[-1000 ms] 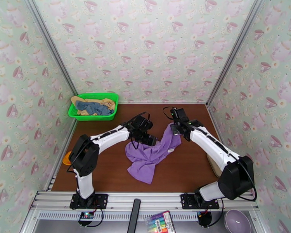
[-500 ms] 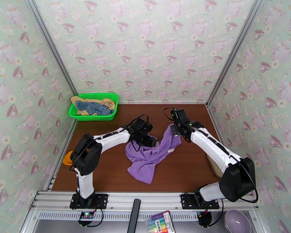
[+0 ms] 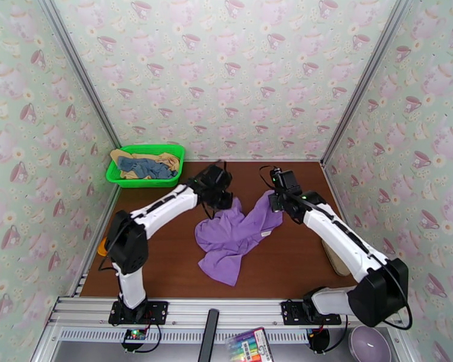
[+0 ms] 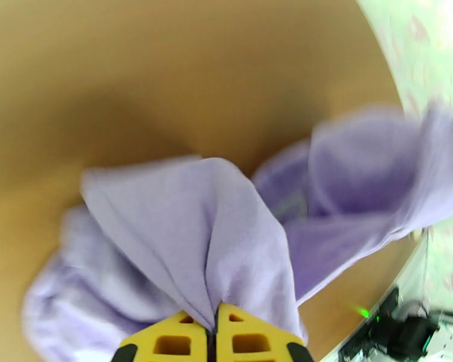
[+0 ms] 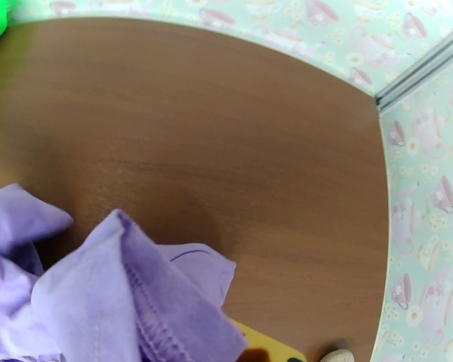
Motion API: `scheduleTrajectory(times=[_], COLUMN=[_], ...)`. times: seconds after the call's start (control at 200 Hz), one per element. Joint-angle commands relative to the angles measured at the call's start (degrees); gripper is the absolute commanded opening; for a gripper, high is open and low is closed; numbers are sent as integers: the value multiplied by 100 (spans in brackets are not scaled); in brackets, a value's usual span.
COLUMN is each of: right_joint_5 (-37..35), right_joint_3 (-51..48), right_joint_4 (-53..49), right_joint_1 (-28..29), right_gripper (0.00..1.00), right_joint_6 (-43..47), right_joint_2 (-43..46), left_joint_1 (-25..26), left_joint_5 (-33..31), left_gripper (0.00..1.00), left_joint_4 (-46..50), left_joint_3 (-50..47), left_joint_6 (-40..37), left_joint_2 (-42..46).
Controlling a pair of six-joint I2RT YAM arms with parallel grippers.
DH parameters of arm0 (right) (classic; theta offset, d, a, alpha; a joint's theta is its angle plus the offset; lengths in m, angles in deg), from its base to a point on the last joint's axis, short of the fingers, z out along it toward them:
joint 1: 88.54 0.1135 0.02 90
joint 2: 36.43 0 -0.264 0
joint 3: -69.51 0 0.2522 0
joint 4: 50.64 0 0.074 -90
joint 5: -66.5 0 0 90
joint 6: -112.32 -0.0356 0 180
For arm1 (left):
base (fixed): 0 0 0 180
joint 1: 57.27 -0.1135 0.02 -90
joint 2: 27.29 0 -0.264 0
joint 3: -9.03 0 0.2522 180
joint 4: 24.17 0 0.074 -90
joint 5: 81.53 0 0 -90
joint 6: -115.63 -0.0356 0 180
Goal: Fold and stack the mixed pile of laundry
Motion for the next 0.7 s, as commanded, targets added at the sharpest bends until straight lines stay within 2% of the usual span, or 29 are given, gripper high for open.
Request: scheduleTrajectory(times=[0.0,0.2,0.386,0.546,0.696], right_joint_5=[-362,-457,-184,-180,-267], right_joint_3=[189,1098,2588,4101,5142], right_joint_4=[-365,-1273,-2255,-2892,-3318], right_joint_1=[22,22,22,22,22], right_gripper=[0,0,0,0,0], right_joint_6=[-189,-151,52,331,545], right_joint_2=[507,1351,1642,1436,1081], left_joint_1=[-8,309,920,1566,2029], left_joint_5=[-1044,-1911,-2729,-3271,-3388], left_gripper=[3,7,8,7,7], left_joint_4=[918,1698,2806,3935,4706], left_joint_3=[768,1042,1667,2656,3291], left_joint_6=[-332,-256,6,345,638], left_joint_2=[770,1828,2674,2761,2422])
